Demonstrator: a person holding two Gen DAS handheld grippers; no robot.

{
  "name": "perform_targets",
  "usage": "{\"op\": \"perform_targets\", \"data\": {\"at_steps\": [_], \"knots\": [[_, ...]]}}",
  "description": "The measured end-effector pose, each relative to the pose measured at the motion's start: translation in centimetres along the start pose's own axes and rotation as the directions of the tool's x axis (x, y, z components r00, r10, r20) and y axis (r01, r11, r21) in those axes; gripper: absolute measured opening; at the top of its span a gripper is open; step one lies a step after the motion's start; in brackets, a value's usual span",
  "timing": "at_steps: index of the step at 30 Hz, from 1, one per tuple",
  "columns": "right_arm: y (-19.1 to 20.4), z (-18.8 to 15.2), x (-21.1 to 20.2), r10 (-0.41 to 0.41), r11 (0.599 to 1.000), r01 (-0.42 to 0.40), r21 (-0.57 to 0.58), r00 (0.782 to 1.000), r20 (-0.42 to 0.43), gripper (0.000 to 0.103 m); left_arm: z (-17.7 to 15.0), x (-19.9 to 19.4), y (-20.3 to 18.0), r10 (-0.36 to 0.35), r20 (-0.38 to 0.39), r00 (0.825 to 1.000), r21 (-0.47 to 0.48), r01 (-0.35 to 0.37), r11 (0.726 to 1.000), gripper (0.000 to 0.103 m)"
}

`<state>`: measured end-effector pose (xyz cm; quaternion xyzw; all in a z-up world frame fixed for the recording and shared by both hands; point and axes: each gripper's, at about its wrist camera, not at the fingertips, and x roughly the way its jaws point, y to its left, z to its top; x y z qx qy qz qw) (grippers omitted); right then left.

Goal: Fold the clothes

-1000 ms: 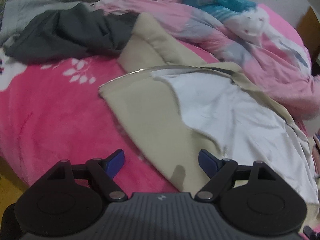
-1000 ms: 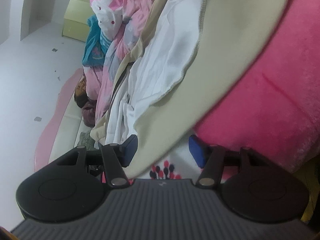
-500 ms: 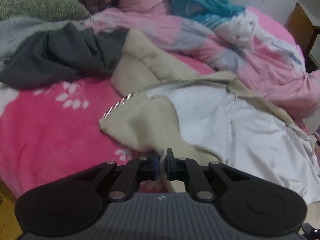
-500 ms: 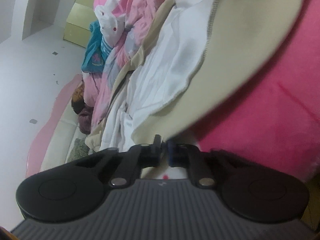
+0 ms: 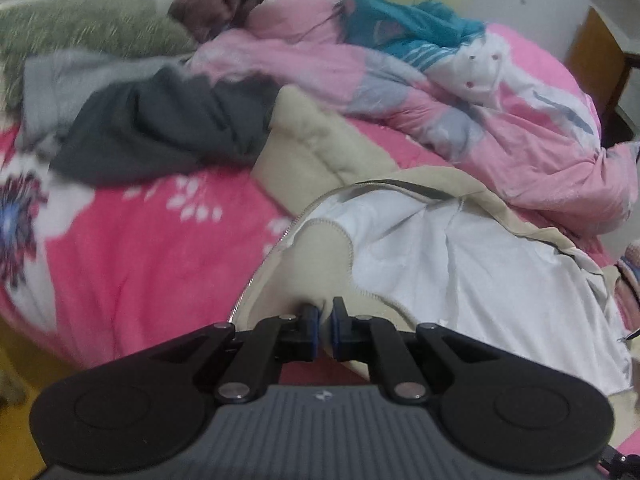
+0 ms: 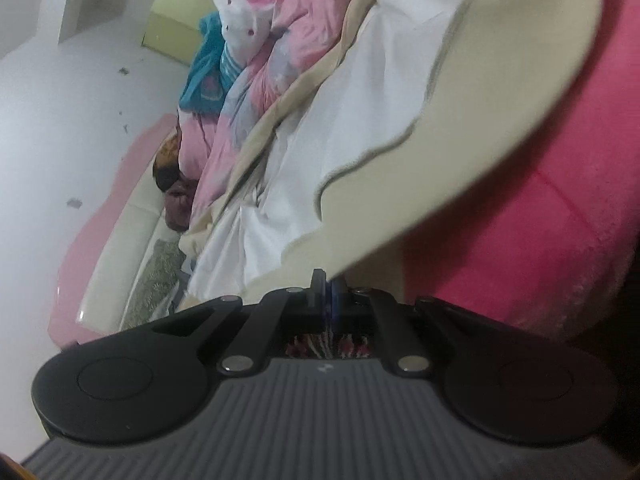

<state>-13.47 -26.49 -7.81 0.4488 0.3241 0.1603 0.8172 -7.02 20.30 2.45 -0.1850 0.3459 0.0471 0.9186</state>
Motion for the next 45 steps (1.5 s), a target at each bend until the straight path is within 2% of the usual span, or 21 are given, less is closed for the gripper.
{"op": "perform_targets", "data": {"at_steps": [6,10,13,16,17,18,20,23,26,27,29,30,31,32,36,39,40,41,43,44,45], "knots": [[2.1,0.9,-1.0,-0.011,0.997,0.011,-0.079,1.000,0.007,0.000,-0.7,-1.8,0.6,-0.005,0.013,1.000,0.024,0.004,1.000,0.007],[0.3,0.3,0.5,-0.072,0.996,0.069,-0.050,0.995,-0.070,0.000,-1.7,0.5,0.8,0.029,-0.076,0.997,0.079,-0.022,0.997,0.007],[-0.2,0.2,0.6,-0.133,0.990,0.128,-0.060,0.985,-0.107,0.005,-2.0,0.7,1.1,0.041,-0.127,0.991,0.152,-0.022,0.988,0.014],[0.2,0.4,-0.6,-0.174,0.980,0.160,-0.117,0.978,-0.113,0.014,-1.7,-1.7,1.8,0.052,-0.069,0.996,0.222,-0.036,0.974,0.034],[0.3,0.5,-1.2,-0.179,0.977,0.165,-0.133,0.978,-0.102,0.024,-1.6,-2.7,2.1,0.077,-0.041,0.996,0.234,-0.066,0.970,0.035],[0.4,0.6,-1.8,-0.184,0.974,0.170,-0.148,0.979,-0.091,0.027,-1.3,-3.9,2.6,0.111,-0.003,0.994,0.242,-0.107,0.964,0.035],[0.5,0.7,-3.1,-0.190,0.967,0.174,-0.184,0.979,-0.077,0.027,-0.7,-5.9,3.4,0.168,0.068,0.983,0.245,-0.180,0.953,0.035],[1.8,1.1,-4.5,-0.201,0.947,0.184,-0.262,0.979,-0.039,0.027,0.9,-7.9,3.7,0.225,0.192,0.955,0.248,-0.269,0.931,0.037],[4.4,2.1,-3.9,-0.200,0.909,0.178,-0.376,0.979,-0.022,0.027,3.5,-8.1,1.7,0.244,0.339,0.909,0.246,-0.336,0.909,0.041],[5.5,2.5,-3.5,-0.196,0.891,0.173,-0.420,0.981,-0.012,0.027,4.4,-8.0,0.6,0.225,0.382,0.896,0.221,-0.325,0.920,0.043],[7.7,3.2,-2.8,-0.169,0.860,0.156,-0.486,0.986,0.017,0.027,6.7,-7.8,-1.6,0.087,0.406,0.910,0.153,-0.161,0.975,0.047],[9.0,3.7,-2.5,-0.146,0.848,0.140,-0.512,0.989,0.029,0.027,7.6,-7.5,-2.6,-0.021,0.389,0.921,0.124,-0.030,0.992,0.047],[10.3,4.2,-2.2,-0.122,0.834,0.124,-0.537,0.992,0.040,0.027,8.4,-7.1,-3.6,-0.129,0.365,0.922,0.114,0.094,0.989,0.047],[11.4,4.7,-1.9,-0.098,0.823,0.107,-0.558,0.994,0.046,0.027,9.0,-6.5,-5.0,-0.239,0.334,0.912,0.125,0.209,0.970,0.049],[14.4,6.4,0.7,-0.026,0.787,0.029,-0.616,1.000,0.014,0.028,8.1,-2.8,-10.3,-0.351,0.251,0.902,0.236,0.294,0.926,0.053],[14.3,7.3,5.9,-0.097,0.787,0.044,-0.616,0.994,-0.053,0.028,6.1,2.3,-11.6,-0.356,0.121,0.926,0.262,0.317,0.912,0.052],[13.9,7.7,8.1,-0.112,0.802,0.020,-0.597,0.987,-0.117,0.028,5.4,4.1,-11.8,-0.341,0.083,0.936,0.272,0.308,0.912,0.052],[13.6,8.1,10.4,-0.124,0.818,-0.004,-0.575,0.975,-0.182,0.028,4.8,5.5,-11.7,-0.304,0.068,0.950,0.288,0.273,0.918,0.051],[12.4,9.0,15.5,-0.122,0.880,-0.066,-0.470,0.926,-0.358,0.028,3.7,7.8,-11.3,-0.223,0.054,0.973,0.316,0.195,0.928,0.051],[11.7,9.6,18.1,-0.140,0.904,-0.045,-0.425,0.908,-0.396,0.028,3.2,8.7,-10.9,-0.178,0.055,0.982,0.328,0.151,0.933,0.049],[11.6,9.9,19.9,-0.169,0.904,-0.020,-0.428,0.901,-0.399,0.028,3.2,9.5,-9.9,-0.167,0.039,0.985,0.302,0.148,0.942,0.049]]}}
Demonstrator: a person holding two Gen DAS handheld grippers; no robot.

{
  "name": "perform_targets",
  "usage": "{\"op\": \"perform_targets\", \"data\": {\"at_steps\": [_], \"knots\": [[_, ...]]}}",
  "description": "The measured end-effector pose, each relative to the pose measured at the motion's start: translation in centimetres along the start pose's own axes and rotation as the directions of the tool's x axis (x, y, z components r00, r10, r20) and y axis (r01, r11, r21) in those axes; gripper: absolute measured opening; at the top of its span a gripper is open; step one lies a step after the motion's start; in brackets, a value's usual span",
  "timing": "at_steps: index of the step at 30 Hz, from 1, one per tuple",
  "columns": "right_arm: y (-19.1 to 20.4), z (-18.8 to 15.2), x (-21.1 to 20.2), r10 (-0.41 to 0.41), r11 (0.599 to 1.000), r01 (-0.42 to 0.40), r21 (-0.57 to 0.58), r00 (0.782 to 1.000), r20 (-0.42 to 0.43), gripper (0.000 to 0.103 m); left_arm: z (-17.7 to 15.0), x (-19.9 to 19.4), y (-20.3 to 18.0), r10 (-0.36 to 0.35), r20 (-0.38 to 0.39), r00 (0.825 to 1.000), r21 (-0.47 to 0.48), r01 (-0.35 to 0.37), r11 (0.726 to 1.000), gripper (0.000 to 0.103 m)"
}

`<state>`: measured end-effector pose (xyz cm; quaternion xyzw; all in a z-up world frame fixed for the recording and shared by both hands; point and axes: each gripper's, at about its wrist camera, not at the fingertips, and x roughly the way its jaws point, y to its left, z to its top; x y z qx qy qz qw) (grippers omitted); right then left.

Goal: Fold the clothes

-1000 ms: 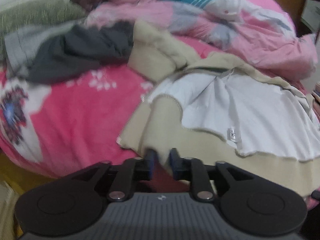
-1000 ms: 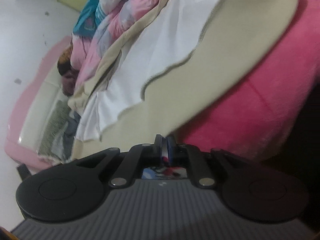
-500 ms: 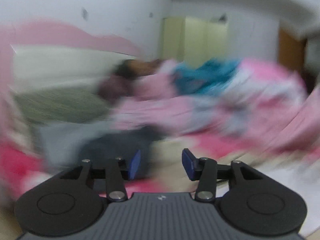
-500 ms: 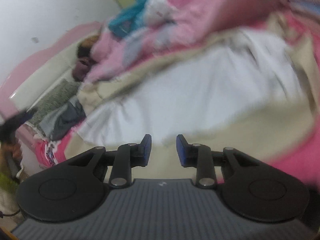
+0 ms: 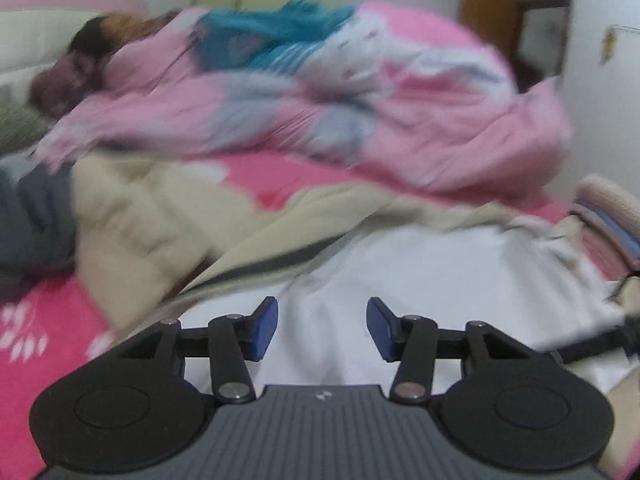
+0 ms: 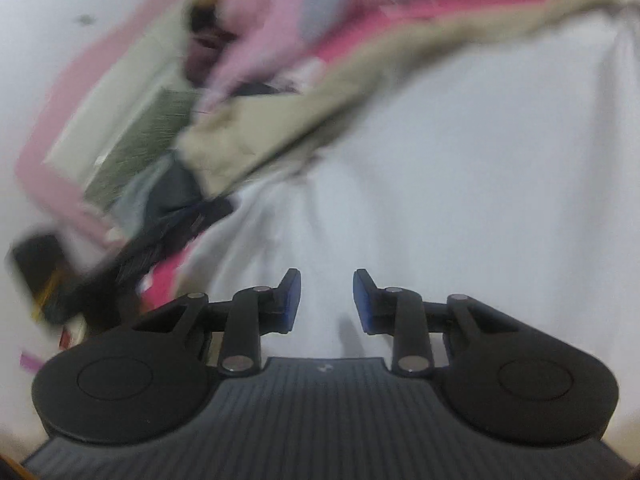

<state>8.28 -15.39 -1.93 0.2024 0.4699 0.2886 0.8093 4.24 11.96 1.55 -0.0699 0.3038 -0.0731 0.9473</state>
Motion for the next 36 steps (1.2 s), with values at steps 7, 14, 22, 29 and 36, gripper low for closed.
{"op": "perform_targets", "data": {"at_steps": [7,14,22,29,36], "knots": [[3.3,5.1,8.2,-0.154,0.920,0.156,-0.359,0.987,0.035,0.026,-0.8,0.7,5.7,-0.006,-0.073,0.997,-0.151,-0.005,0.988,0.044],[-1.0,4.6,6.1,-0.393,0.785,0.393,-0.479,0.913,0.106,0.022,-0.1,0.9,4.8,-0.075,-0.057,0.996,-0.018,0.074,0.997,0.053],[-5.1,7.7,1.3,-0.597,0.706,0.608,-0.364,0.787,0.156,0.020,-0.2,4.7,6.0,-0.115,-0.101,0.988,-0.048,0.110,0.993,0.053],[0.5,10.2,9.0,-0.427,0.726,0.443,-0.525,0.890,0.160,0.020,0.3,5.4,7.3,-0.103,-0.067,0.992,-0.125,0.094,0.988,0.052],[-2.7,18.2,16.6,-0.452,0.772,0.486,-0.411,0.873,0.184,0.020,0.3,5.6,7.9,-0.081,-0.057,0.995,-0.133,0.072,0.989,0.051]]}}
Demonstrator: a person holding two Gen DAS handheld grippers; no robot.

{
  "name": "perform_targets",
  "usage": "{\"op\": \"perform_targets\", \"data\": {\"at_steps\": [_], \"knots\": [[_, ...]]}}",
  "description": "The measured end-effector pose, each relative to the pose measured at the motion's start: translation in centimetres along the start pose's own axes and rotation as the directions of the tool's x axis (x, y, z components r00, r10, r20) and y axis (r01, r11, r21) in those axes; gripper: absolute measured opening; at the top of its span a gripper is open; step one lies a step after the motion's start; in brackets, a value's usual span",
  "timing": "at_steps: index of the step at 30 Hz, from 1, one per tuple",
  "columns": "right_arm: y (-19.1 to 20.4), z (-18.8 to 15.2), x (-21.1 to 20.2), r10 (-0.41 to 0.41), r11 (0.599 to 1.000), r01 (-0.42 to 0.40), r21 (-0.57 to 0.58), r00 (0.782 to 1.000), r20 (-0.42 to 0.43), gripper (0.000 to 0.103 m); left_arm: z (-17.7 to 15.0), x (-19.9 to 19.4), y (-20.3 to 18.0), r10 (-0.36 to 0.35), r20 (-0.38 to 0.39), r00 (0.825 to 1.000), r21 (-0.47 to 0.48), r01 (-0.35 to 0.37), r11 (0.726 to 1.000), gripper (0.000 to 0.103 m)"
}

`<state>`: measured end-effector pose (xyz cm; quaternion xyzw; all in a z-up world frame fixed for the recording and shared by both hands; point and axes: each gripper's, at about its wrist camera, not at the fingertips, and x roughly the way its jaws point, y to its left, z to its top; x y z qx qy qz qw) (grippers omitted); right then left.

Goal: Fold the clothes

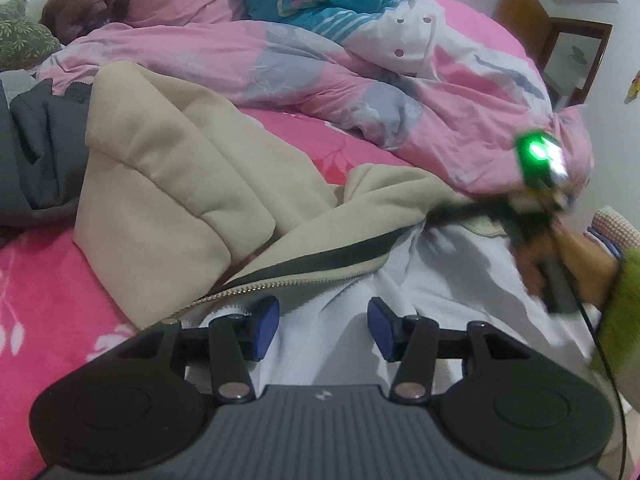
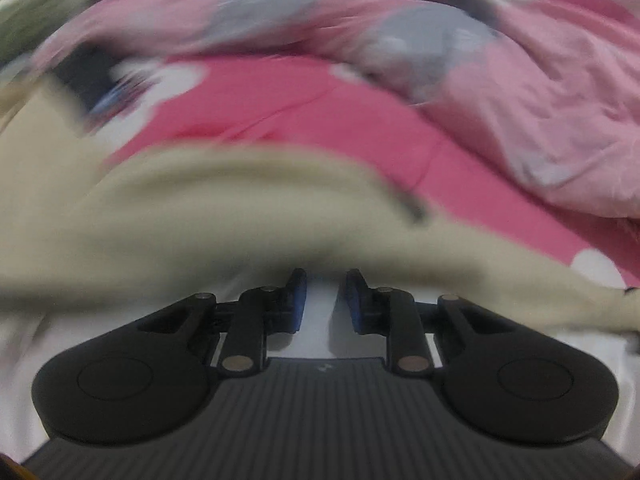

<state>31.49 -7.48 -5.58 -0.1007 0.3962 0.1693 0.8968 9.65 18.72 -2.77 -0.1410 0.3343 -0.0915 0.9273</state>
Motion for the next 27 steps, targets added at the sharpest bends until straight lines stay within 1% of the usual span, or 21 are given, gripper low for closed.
{"op": "perform_targets", "data": {"at_steps": [2,4,5,7,10,12,15,18,19,21,23,24,26,27], "knots": [[-2.1,1.6,2.0,0.012,0.993,-0.013,0.121,1.000,0.004,0.019,0.1,0.3,0.1,-0.006,-0.007,1.000,0.001,0.006,1.000,0.051],[-4.2,3.2,4.0,0.024,0.970,-0.025,0.240,1.000,0.010,0.018,0.1,0.6,0.0,-0.015,-0.013,1.000,0.007,0.015,1.000,0.050],[-4.7,3.4,4.5,0.032,0.958,-0.034,0.284,0.999,0.011,0.018,0.1,0.7,-0.2,-0.009,-0.013,1.000,0.016,0.010,1.000,0.050],[-4.5,3.2,4.2,0.025,0.950,-0.029,0.310,1.000,0.016,0.019,0.0,0.7,-0.4,0.002,-0.012,1.000,0.028,-0.002,1.000,0.050],[-3.9,1.8,1.1,0.038,0.950,-0.037,0.311,0.999,0.002,0.020,-0.2,0.4,-0.2,0.013,-0.009,1.000,0.025,-0.013,1.000,0.051],[-3.3,0.2,-1.5,0.097,0.953,-0.098,0.287,0.995,0.020,0.021,-0.2,0.2,0.2,0.010,-0.007,1.000,0.007,-0.010,1.000,0.051],[-1.1,-3.0,-4.3,0.200,0.967,-0.196,0.162,0.980,-0.013,0.020,0.0,0.2,0.8,0.005,-0.011,1.000,-0.028,-0.005,1.000,0.051],[-0.3,-7.4,-6.5,0.151,0.989,-0.150,0.015,0.984,-0.098,0.019,0.2,0.2,0.9,0.007,-0.014,1.000,-0.050,-0.008,0.999,0.051],[-1.5,-8.8,-7.6,0.128,0.992,-0.128,0.012,0.987,-0.099,0.019,0.2,0.2,0.9,0.010,-0.014,1.000,-0.053,-0.010,0.999,0.051],[-4.4,-11.0,-9.8,0.049,0.997,-0.041,0.061,0.989,-0.139,0.019,0.1,-0.1,1.1,0.011,-0.013,1.000,-0.060,-0.011,0.998,0.051],[-6.9,-13.0,-11.8,-0.045,0.994,0.063,0.089,0.980,-0.194,0.019,0.0,-0.3,1.4,0.007,-0.013,1.000,-0.073,-0.008,0.997,0.051],[-7.8,-13.9,-13.0,-0.083,0.989,0.108,0.099,0.970,-0.226,0.019,0.0,-0.4,1.6,0.003,-0.013,1.000,-0.082,-0.004,0.997,0.051],[-8.1,-15.0,-15.2,-0.144,0.979,0.175,0.101,0.955,-0.259,0.019,0.1,-0.5,2.0,-0.007,-0.016,1.000,-0.100,0.005,0.995,0.050],[-7.6,-15.1,-16.1,-0.143,0.979,0.174,0.107,0.958,-0.247,0.021,0.1,-0.5,2.0,-0.009,-0.015,1.000,-0.103,0.007,0.995,0.050]]}}
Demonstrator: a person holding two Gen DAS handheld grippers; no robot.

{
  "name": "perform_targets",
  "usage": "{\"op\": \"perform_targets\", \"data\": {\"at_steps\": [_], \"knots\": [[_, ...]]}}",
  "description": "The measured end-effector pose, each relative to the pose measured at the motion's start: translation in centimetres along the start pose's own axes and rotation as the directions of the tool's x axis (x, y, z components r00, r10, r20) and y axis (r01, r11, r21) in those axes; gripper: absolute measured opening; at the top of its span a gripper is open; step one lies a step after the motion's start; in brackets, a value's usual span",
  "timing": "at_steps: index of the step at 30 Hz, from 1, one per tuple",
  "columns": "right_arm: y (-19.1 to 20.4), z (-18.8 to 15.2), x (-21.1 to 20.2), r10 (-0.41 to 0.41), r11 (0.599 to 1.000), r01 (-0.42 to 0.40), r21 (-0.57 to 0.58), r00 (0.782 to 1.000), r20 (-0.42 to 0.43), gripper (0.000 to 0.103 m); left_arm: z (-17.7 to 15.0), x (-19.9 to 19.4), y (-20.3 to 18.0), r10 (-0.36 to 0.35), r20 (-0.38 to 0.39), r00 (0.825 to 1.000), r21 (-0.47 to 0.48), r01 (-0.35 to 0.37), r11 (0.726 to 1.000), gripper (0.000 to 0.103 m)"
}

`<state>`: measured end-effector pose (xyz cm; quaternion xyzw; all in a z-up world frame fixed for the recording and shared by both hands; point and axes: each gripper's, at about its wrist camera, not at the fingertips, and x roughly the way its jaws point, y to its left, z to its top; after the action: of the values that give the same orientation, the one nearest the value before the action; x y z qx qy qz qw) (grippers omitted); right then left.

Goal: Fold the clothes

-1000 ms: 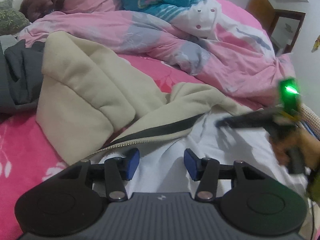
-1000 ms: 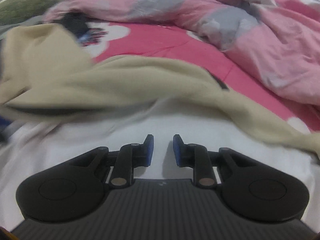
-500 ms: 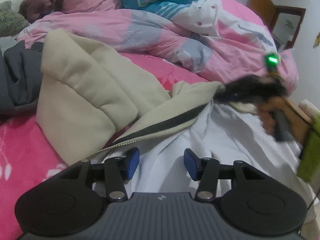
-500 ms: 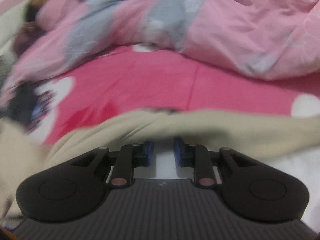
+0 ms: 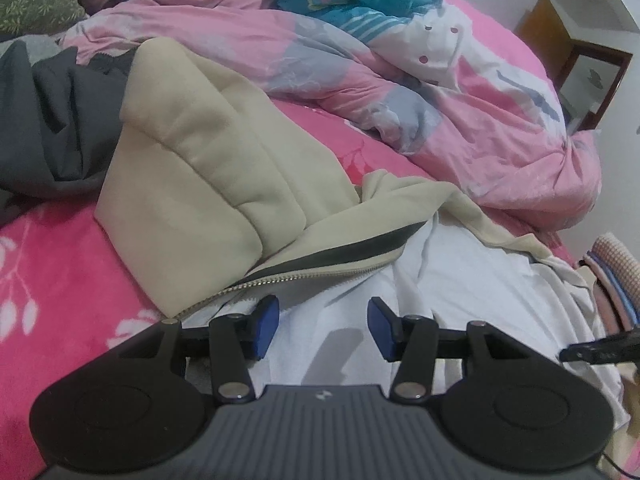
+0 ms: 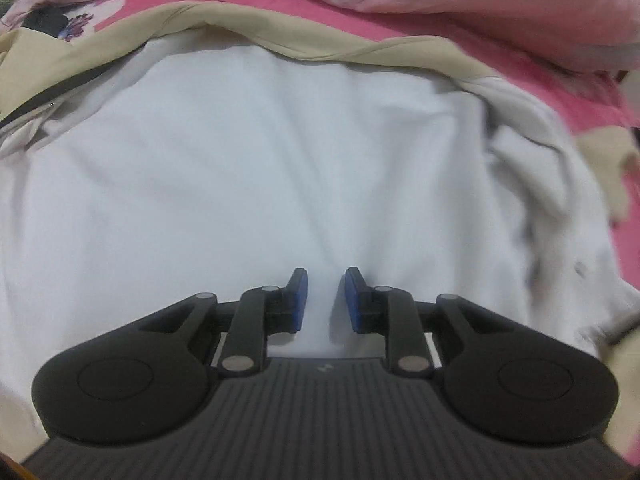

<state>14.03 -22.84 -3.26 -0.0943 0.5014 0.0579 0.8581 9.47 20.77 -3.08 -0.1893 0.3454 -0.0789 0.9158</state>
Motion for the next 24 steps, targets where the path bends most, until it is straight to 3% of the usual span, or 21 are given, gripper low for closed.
{"op": "perform_targets", "data": {"at_steps": [2,5,8,11,16,19,22,24], "knots": [[1.7,-0.2,-1.9,0.067,0.998,-0.066,-0.007,0.996,0.065,0.021,-0.1,0.0,-0.1,0.005,0.002,1.000,0.012,-0.005,1.000,0.050],[6.4,0.4,-2.3,0.204,0.977,-0.194,-0.090,0.971,0.123,0.019,-0.4,-0.1,-0.3,0.018,0.008,1.000,0.039,-0.018,0.999,0.051],[10.5,1.2,0.0,0.277,0.954,-0.262,-0.146,0.956,0.092,0.019,-0.6,-0.2,-0.4,0.028,0.010,1.000,0.041,-0.028,0.999,0.051],[10.8,-0.1,1.5,0.275,0.954,-0.264,-0.139,0.960,0.059,0.019,-0.5,-0.2,-0.3,0.031,0.007,1.000,0.025,-0.031,0.999,0.051],[7.0,-7.3,-3.2,0.272,0.962,-0.272,0.005,0.962,-0.004,0.018,-0.4,-0.3,-0.3,0.029,0.002,1.000,0.017,-0.029,0.999,0.051],[5.6,-11.1,-6.3,0.226,0.971,-0.221,0.095,0.973,-0.052,0.018,-0.3,-0.6,-0.3,0.025,0.000,1.000,0.002,-0.025,1.000,0.054],[6.8,-10.3,-9.0,0.239,0.964,-0.238,0.115,0.971,0.001,0.020,-0.6,-0.7,-0.5,0.037,0.009,0.999,0.012,-0.037,0.999,0.054],[9.4,-8.4,-9.7,0.297,0.953,-0.301,0.045,0.951,0.085,0.020,-0.7,-0.8,-0.5,0.043,0.015,0.999,0.019,-0.044,0.999,0.054]]}}
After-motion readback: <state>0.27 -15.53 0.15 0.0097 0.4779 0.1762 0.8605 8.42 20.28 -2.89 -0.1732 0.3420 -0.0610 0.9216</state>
